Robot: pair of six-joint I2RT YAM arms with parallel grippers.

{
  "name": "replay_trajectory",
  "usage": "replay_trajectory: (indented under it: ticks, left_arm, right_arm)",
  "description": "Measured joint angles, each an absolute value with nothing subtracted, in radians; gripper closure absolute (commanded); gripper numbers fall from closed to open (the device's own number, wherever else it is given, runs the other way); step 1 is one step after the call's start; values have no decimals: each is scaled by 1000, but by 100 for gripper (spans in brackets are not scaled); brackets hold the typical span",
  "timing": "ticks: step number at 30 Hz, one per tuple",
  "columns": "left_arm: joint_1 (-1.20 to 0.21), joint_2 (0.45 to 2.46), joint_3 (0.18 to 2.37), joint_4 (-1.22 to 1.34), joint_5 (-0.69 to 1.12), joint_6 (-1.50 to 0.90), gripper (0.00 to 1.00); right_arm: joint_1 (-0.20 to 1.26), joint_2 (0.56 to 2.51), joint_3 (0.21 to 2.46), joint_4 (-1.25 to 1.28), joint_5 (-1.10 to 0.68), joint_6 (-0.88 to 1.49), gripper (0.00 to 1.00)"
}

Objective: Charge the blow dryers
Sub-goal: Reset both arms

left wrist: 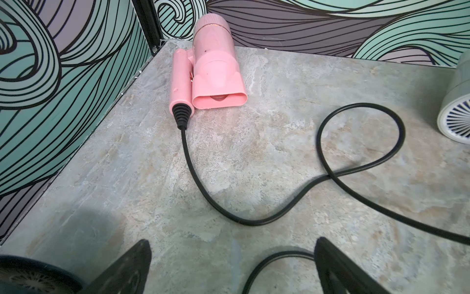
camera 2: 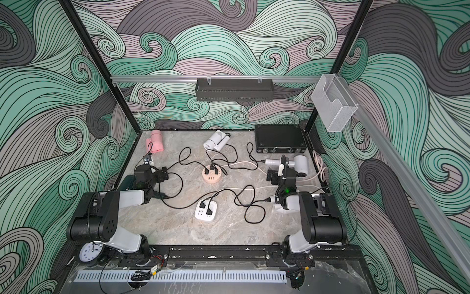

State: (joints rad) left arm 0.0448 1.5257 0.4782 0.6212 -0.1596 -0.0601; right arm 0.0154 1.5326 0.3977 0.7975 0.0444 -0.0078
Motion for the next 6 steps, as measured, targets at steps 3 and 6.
replay_trajectory:
  ticks: [3,6]
  left_arm:
    - [45,1526,478,623,-159,-60,2]
    - [45,1526,478,623,-156,-60,2]
  right_arm:
    - [17,1533,401,794,46,-9,0]
    - [18,1533,405,796,46,-9,0]
